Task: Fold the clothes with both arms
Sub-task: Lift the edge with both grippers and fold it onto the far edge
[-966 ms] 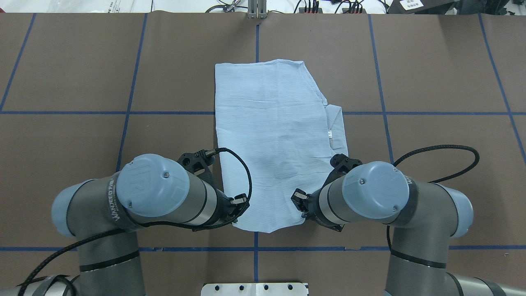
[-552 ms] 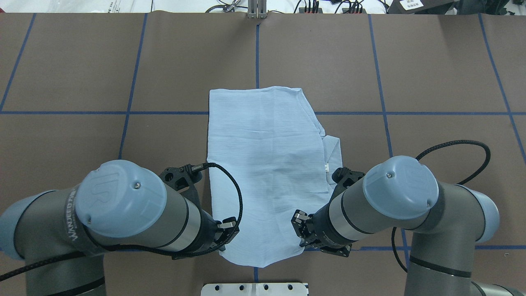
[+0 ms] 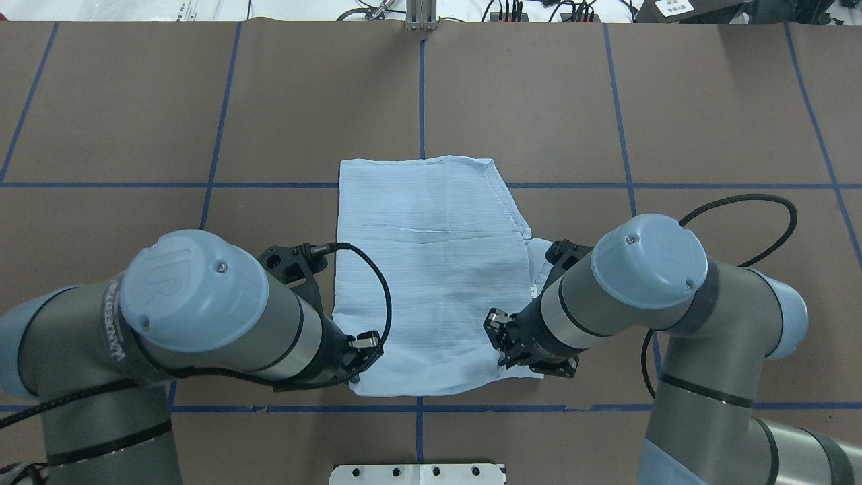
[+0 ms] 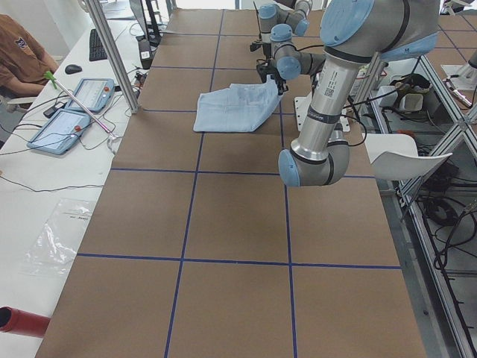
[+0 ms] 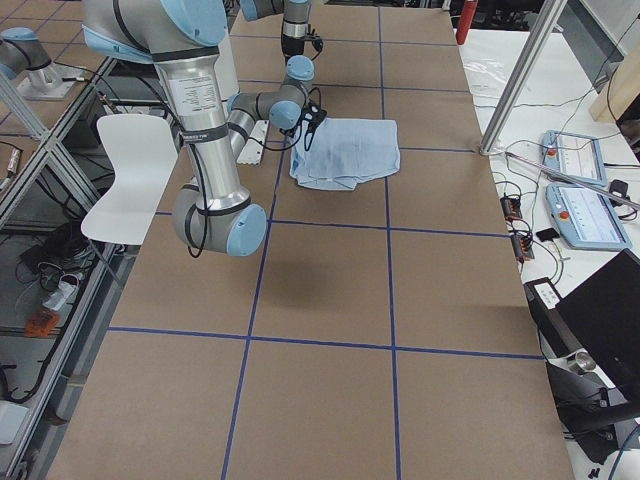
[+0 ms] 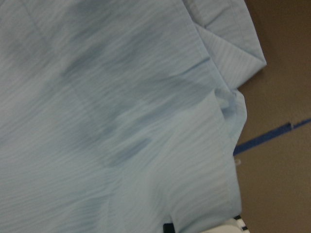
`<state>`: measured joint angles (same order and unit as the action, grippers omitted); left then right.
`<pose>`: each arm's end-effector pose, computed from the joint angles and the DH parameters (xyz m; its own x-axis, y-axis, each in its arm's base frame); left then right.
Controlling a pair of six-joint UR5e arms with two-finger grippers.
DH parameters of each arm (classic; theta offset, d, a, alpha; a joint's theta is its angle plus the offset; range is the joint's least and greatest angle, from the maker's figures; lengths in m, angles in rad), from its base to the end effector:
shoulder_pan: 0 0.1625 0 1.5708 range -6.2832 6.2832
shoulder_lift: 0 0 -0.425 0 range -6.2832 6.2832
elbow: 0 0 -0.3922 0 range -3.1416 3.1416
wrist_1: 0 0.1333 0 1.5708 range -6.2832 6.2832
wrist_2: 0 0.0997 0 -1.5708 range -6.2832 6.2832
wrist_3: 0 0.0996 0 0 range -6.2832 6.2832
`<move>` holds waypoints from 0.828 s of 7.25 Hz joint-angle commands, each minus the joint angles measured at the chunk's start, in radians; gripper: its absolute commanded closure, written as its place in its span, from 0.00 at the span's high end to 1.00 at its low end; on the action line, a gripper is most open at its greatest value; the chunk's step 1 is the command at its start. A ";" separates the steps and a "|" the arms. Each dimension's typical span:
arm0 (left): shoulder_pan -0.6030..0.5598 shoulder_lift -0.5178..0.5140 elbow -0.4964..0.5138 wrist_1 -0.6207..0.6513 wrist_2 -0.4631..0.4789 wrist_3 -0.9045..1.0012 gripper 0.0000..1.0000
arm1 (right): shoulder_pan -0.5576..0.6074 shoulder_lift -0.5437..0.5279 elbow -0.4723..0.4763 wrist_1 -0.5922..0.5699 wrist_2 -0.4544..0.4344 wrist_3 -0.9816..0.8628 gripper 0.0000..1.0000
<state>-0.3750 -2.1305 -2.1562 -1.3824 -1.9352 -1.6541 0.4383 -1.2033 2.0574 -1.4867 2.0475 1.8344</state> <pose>0.4491 -0.2819 0.1376 0.5284 -0.2915 -0.7974 0.1155 0.9552 -0.2726 -0.4524 -0.3088 0.2353 0.5059 0.4928 0.7079 -0.1800 0.8630 -0.4721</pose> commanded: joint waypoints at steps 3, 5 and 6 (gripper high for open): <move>-0.200 -0.066 0.267 -0.229 -0.017 0.063 0.00 | 0.183 0.148 -0.167 0.002 -0.021 -0.139 0.00; -0.249 -0.094 0.347 -0.280 -0.030 0.100 0.00 | 0.212 0.227 -0.218 0.002 -0.080 -0.145 0.00; -0.277 -0.095 0.369 -0.296 -0.037 0.128 0.00 | 0.212 0.258 -0.255 0.002 -0.151 -0.159 0.00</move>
<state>-0.6165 -2.2185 -1.8234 -1.6541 -1.9640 -1.5572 0.6424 -0.9906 1.8450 -1.4846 1.9721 1.6883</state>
